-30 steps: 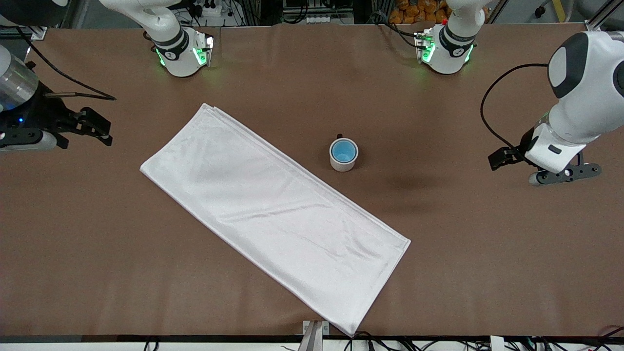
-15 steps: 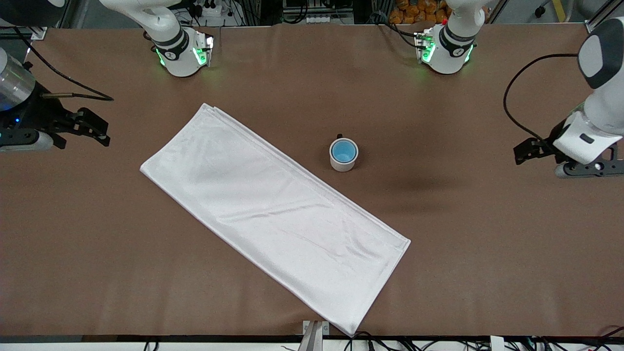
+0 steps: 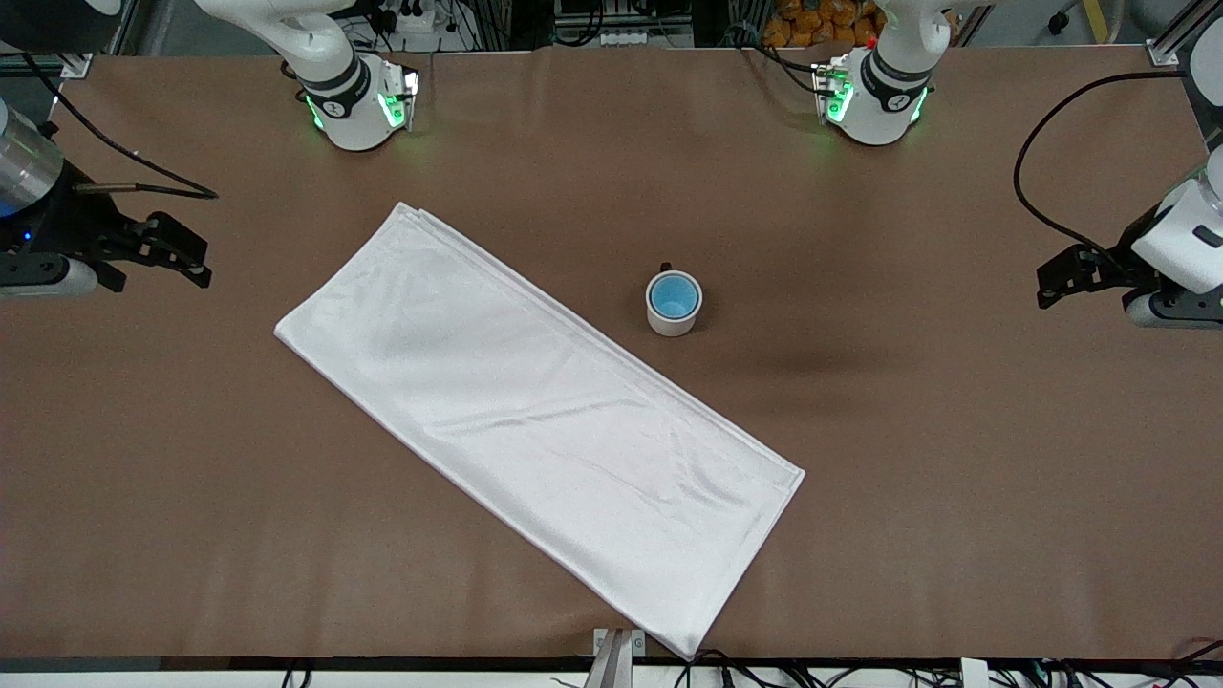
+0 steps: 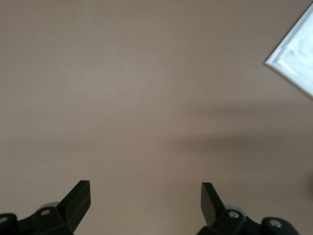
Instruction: Place blue cup into white mug on table
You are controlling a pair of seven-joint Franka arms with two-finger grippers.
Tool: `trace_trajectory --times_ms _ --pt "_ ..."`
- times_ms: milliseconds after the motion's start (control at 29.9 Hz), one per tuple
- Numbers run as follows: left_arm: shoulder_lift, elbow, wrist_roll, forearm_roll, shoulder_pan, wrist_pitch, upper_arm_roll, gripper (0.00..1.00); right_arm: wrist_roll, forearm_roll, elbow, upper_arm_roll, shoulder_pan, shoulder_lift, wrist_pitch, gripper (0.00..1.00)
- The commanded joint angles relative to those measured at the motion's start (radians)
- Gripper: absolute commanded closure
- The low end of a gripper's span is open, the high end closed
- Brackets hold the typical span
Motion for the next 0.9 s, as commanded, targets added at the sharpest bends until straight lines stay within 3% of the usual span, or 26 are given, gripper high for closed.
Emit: trace_trajectory --times_ms 0,200,635,869 --pt "0.009 0.074 0.003 -0.048 -0.011 -0.077 0.016 0.0 -0.006 0.02 -0.007 0.014 -0.02 -0.014 0.0 0.0" --pt "0.008 0.126 -0.06 -0.114 -0.016 -0.144 0.01 0.0 -0.003 0.02 -0.009 0.016 -0.019 -0.012 0.0 0.0" --pt "0.009 0.132 -0.109 -0.102 -0.028 -0.156 -0.009 0.0 -0.003 0.02 -0.009 0.016 -0.019 -0.011 0.004 0.0" --pt "0.026 0.132 -0.097 0.004 -0.031 -0.097 -0.012 0.0 -0.002 0.02 -0.007 0.016 -0.016 -0.009 0.004 0.0"
